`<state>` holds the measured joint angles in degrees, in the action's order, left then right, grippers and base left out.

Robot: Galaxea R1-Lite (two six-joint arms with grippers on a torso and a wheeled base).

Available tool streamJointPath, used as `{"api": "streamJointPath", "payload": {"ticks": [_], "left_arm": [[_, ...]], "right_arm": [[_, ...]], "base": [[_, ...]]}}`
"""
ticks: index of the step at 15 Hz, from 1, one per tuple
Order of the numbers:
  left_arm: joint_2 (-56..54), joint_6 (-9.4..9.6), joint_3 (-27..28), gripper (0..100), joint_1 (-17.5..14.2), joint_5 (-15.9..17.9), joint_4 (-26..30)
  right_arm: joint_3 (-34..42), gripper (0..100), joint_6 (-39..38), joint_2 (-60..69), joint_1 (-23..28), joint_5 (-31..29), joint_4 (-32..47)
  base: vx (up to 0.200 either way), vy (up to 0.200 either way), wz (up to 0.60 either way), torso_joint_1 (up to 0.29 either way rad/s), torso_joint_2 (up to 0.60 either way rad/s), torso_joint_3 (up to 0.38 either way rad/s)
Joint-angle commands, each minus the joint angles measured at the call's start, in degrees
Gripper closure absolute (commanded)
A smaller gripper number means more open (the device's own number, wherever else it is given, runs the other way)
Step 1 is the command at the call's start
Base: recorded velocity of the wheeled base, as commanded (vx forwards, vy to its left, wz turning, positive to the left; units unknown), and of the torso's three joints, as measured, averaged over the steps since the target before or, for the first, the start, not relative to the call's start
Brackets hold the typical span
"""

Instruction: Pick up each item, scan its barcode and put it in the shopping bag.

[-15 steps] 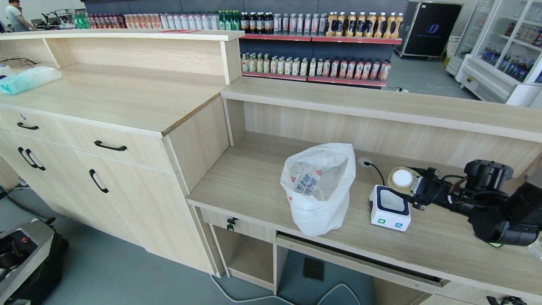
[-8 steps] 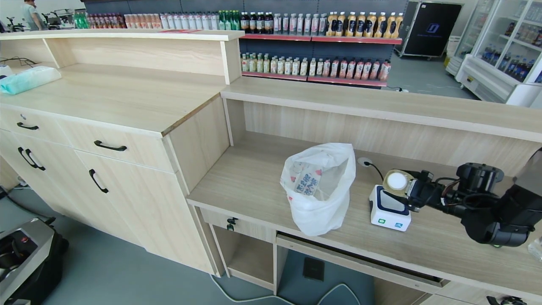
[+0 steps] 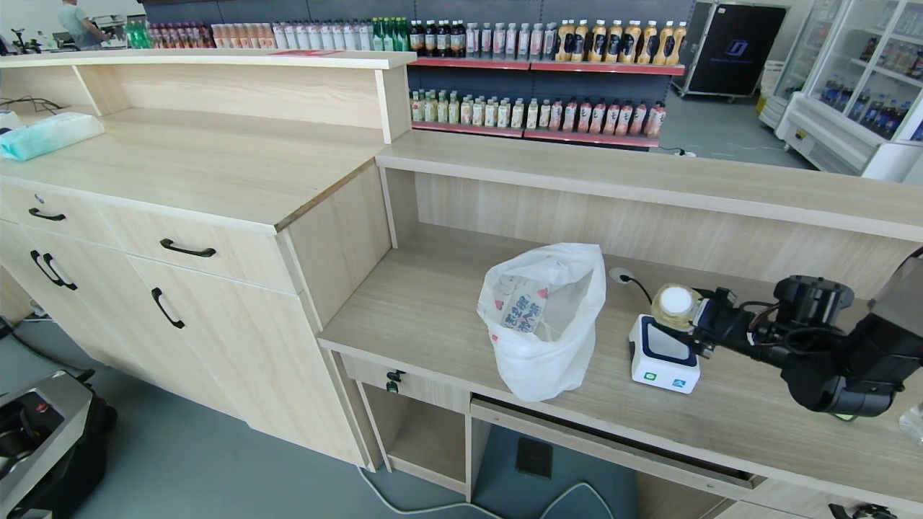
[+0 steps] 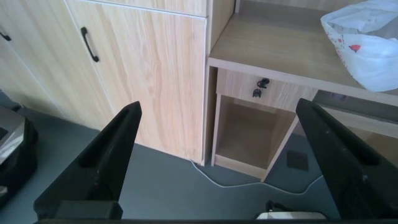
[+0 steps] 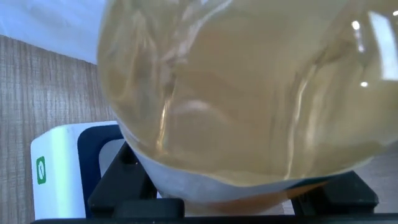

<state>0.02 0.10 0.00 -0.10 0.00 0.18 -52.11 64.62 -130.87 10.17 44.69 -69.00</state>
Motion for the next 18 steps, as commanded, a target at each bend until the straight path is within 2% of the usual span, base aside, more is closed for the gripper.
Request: {"api": "streamJointPath", "payload": {"ticks": [1,2,3,5,8,10,11,13,14,15,18], "left_arm": [[-0.02,-0.01,0.00,0,0.01,0.00,-0.01],[-0.02,-0.01,0.00,0,0.01,0.00,-0.01],[-0.02,-0.01,0.00,0,0.01,0.00,-0.01],[-0.02,-0.01,0.00,0,0.01,0.00,-0.09],[-0.02,-0.01,0.00,0,0.01,0.00,-0.01],[-0.02,-0.01,0.00,0,0.01,0.00,-0.01],[-0.02,-0.01,0.00,0,0.01,0.00,-0.01],[-0.02,-0.01,0.00,0,0.01,0.00,-0.01],[-0.02,-0.01,0.00,0,0.01,0.00,-0.01],[-0.02,-0.01,0.00,0,0.01,0.00,-0.01],[-0.02,-0.01,0.00,0,0.01,0.00,-0.01]], "right_arm": [[-0.53,100,-8.28,5.62,0.29,-0.39,0.44],[-0.27,100,-11.27,7.99,0.47,-0.83,0.88],[2.98,100,-19.36,15.47,2.40,-1.80,2.73],[7.82,100,-25.95,23.38,8.38,-2.24,5.01],[10.63,100,-27.09,33.40,16.20,-6.19,14.24],[12.12,100,-27.09,37.53,18.40,-6.46,15.56],[12.39,100,-27.01,38.76,18.57,-7.07,15.65],[12.48,100,-27.27,40.60,17.96,-12.26,15.74],[12.56,100,-28.32,41.57,16.82,-12.79,16.26],[12.48,100,-28.85,42.01,14.71,-13.67,16.44],[11.77,100,-32.81,41.22,5.48,-26.32,13.89]], "base": [[0.000,0.000,0.00,0.000,0.00,0.000],[0.000,0.000,0.00,0.000,0.00,0.000],[0.000,0.000,0.00,0.000,0.00,0.000],[0.000,0.000,0.00,0.000,0.00,0.000],[0.000,0.000,0.00,0.000,0.00,0.000],[0.000,0.000,0.00,0.000,0.00,0.000],[0.000,0.000,0.00,0.000,0.00,0.000],[0.000,0.000,0.00,0.000,0.00,0.000],[0.000,0.000,0.60,0.002,0.00,0.002],[0.000,0.000,0.60,0.002,0.00,0.002],[0.000,0.000,0.60,-0.001,0.00,0.002]]}}
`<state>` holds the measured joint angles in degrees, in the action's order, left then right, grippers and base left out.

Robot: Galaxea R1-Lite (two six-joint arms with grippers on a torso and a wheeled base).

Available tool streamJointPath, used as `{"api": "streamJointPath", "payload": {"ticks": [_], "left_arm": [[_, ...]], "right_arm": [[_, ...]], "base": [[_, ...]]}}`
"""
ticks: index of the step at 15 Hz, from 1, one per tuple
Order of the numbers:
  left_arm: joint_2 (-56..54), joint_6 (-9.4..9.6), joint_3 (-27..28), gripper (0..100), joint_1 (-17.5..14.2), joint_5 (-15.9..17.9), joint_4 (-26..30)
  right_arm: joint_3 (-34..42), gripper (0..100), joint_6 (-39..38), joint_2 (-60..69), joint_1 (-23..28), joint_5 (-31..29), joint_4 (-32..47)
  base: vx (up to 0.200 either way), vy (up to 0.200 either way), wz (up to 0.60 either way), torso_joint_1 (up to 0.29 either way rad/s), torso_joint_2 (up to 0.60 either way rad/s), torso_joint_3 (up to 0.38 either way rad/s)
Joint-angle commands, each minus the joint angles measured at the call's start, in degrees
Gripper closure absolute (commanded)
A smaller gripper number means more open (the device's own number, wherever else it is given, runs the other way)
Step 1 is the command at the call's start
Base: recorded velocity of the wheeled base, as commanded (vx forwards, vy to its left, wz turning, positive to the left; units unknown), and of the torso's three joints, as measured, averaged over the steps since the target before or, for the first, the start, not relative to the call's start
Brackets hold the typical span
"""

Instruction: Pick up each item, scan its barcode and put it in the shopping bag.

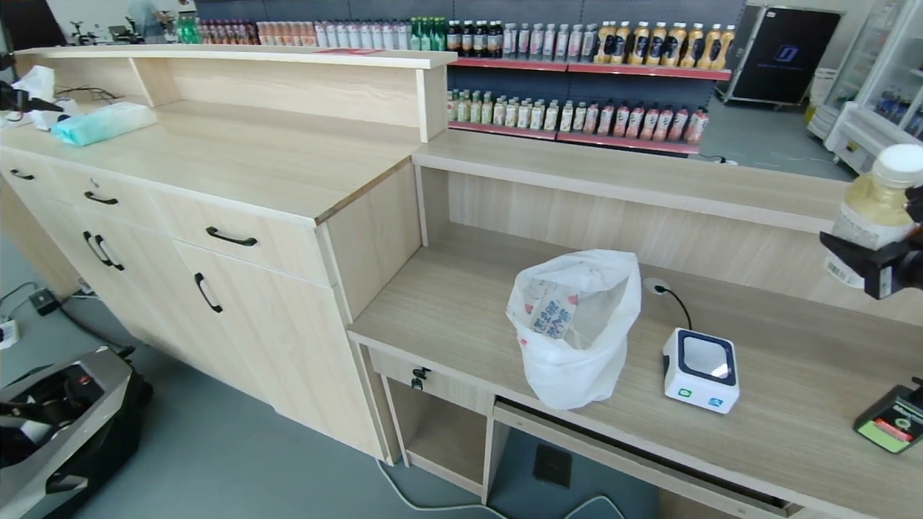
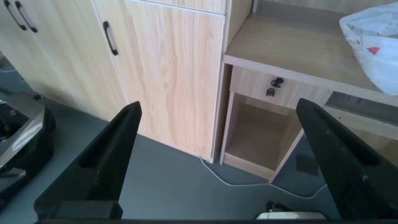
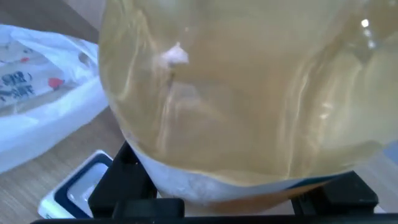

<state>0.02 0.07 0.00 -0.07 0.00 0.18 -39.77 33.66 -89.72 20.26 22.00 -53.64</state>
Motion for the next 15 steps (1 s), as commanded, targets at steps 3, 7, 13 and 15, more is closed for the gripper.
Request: {"api": "streamJointPath", "payload": {"ticks": [3,7,13,15], "left_arm": [[-0.02,0.01,0.00,0,-0.01,0.00,-0.01],[-0.02,0.01,0.00,0,-0.01,0.00,-0.01],[-0.02,0.01,0.00,0,-0.01,0.00,-0.01],[-0.02,0.01,0.00,0,-0.01,0.00,-0.01]], "right_arm": [[-0.84,100,-5.53,-7.84,-15.51,-18.66,-10.17],[-1.28,100,-15.64,-22.16,-17.27,-18.75,-16.41],[-4.71,100,-21.79,-34.82,-17.18,-19.10,-21.77],[-7.43,100,-22.41,-37.54,-17.10,-19.10,-23.97]], "base": [[0.000,0.000,0.60,0.007,0.00,0.001],[0.000,0.000,0.15,-0.002,0.00,0.001],[0.000,0.000,0.00,0.000,0.00,0.000],[0.000,0.000,0.00,0.000,0.00,0.000]]}}
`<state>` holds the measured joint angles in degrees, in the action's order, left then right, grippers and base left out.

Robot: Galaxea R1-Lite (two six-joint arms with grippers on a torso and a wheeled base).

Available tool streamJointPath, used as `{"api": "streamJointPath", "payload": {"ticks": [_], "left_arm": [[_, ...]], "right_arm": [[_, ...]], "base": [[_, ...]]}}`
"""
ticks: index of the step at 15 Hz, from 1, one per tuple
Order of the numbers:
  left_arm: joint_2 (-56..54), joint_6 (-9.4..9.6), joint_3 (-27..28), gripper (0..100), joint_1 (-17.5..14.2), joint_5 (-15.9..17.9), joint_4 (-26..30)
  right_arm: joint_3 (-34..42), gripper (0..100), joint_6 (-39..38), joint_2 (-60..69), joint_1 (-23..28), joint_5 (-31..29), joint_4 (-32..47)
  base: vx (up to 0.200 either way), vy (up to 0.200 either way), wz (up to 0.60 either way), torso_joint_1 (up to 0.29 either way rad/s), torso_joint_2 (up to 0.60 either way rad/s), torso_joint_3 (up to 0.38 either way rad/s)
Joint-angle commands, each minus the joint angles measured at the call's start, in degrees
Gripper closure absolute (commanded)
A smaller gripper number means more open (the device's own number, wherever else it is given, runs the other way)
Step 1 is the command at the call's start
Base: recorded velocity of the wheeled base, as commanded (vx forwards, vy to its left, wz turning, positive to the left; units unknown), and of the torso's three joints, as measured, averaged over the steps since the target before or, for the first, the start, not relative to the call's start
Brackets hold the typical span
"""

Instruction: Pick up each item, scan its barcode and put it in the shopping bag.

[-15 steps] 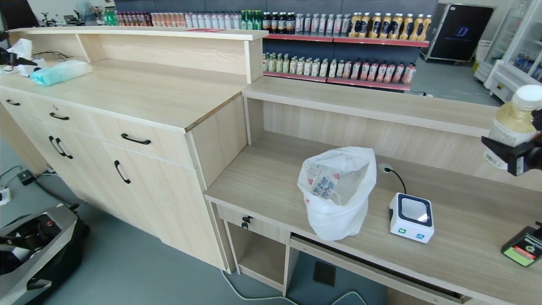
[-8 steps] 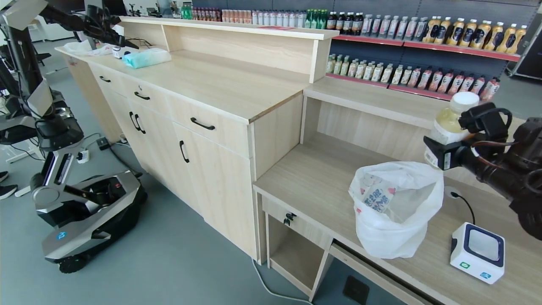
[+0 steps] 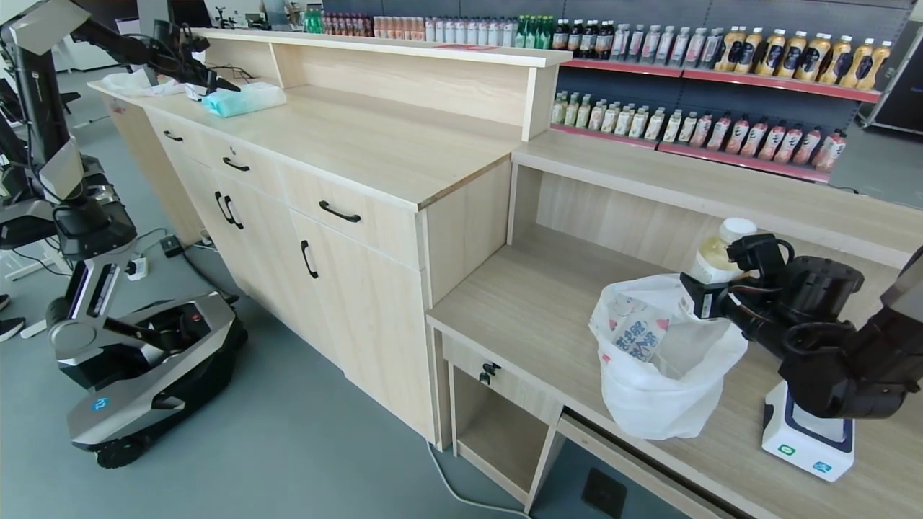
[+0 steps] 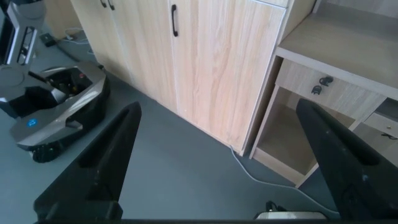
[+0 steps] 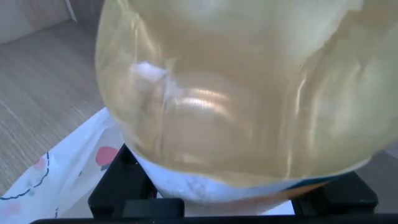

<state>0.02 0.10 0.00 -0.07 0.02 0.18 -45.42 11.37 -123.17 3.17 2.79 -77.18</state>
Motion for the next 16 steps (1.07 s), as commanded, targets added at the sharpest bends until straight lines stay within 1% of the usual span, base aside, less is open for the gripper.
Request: {"api": "streamJointPath", "payload": {"ticks": [1,6,11,16], "left_arm": [[-0.02,-0.01,0.00,0,-0.01,-0.02,-0.01],[-0.02,-0.01,0.00,0,-0.01,-0.02,-0.01],[-0.02,-0.01,0.00,0,-0.01,-0.02,-0.01],[-0.02,-0.01,0.00,0,-0.01,-0.02,-0.01]], "right_arm": [[-2.92,100,0.05,-5.50,-0.01,0.11,-0.52],[-4.68,100,-0.21,-10.95,0.35,0.11,-0.60],[-10.65,100,-2.06,-15.61,0.70,0.11,-1.04],[-13.03,100,-3.73,-18.59,0.79,0.02,-1.13]], "base": [[0.000,0.000,0.00,0.000,0.00,0.000],[0.000,0.000,0.00,0.000,0.00,0.000],[0.000,0.000,0.00,0.000,0.00,0.000],[0.000,0.000,0.00,0.000,0.00,0.000]]}}
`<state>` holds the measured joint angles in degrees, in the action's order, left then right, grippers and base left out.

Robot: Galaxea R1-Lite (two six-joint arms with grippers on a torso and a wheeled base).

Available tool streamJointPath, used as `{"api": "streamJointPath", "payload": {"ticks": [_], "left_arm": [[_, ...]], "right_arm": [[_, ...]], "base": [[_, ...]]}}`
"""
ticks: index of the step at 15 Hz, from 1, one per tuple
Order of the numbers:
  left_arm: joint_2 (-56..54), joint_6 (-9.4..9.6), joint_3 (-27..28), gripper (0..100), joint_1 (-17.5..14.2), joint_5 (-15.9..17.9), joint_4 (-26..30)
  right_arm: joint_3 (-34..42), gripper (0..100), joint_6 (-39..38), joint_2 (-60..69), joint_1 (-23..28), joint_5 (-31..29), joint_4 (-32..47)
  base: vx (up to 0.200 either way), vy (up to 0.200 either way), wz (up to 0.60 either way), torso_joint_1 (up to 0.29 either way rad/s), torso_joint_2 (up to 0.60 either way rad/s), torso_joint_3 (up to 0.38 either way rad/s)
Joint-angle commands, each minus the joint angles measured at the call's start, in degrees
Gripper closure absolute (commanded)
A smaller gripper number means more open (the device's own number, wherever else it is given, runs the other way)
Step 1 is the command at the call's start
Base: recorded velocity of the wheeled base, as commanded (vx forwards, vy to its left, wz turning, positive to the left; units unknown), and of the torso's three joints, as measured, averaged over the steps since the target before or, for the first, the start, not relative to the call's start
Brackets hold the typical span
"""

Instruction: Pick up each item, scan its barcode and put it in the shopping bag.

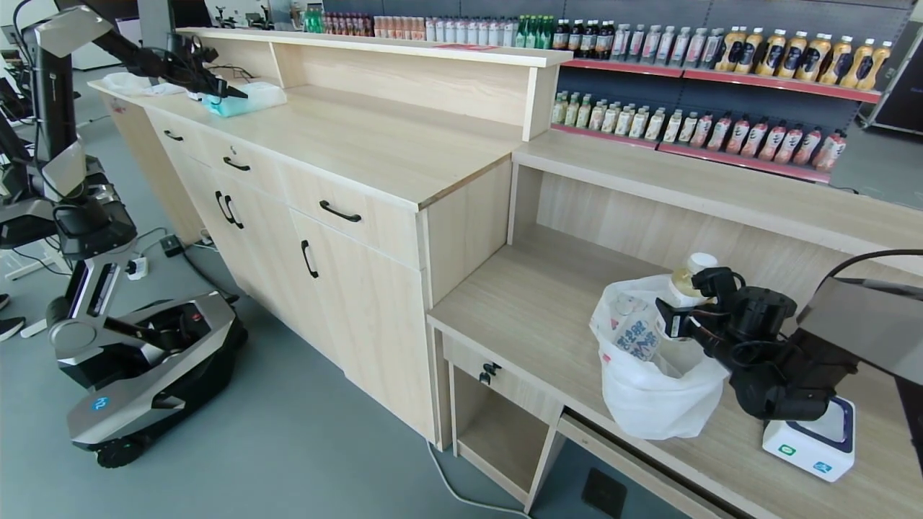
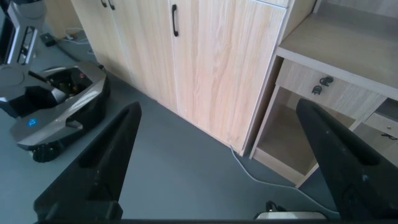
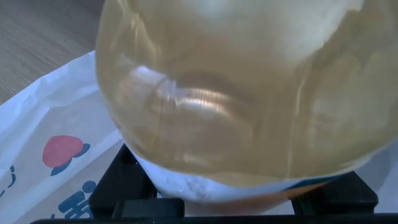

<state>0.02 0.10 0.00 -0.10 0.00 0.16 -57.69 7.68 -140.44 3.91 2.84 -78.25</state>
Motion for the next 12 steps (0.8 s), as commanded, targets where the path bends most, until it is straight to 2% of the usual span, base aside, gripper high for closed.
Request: {"api": "streamJointPath", "payload": {"ticks": [1,9,12], "left_arm": [[-0.02,-0.01,0.00,0,0.01,0.00,0.02],[-0.02,-0.01,0.00,0,0.01,0.00,0.02],[-0.02,-0.01,0.00,0,0.01,0.00,0.02]], "right_arm": [[-1.38,100,-0.47,-1.60,0.13,-0.03,0.03],[-7.70,100,-3.81,-5.02,0.48,-0.03,1.87],[-7.70,100,-3.72,-6.61,0.48,-0.03,1.35]], "base": [[0.000,0.000,0.00,0.000,0.00,0.000],[0.000,0.000,0.00,0.000,0.00,0.000],[0.000,0.000,0.00,0.000,0.00,0.000]]}}
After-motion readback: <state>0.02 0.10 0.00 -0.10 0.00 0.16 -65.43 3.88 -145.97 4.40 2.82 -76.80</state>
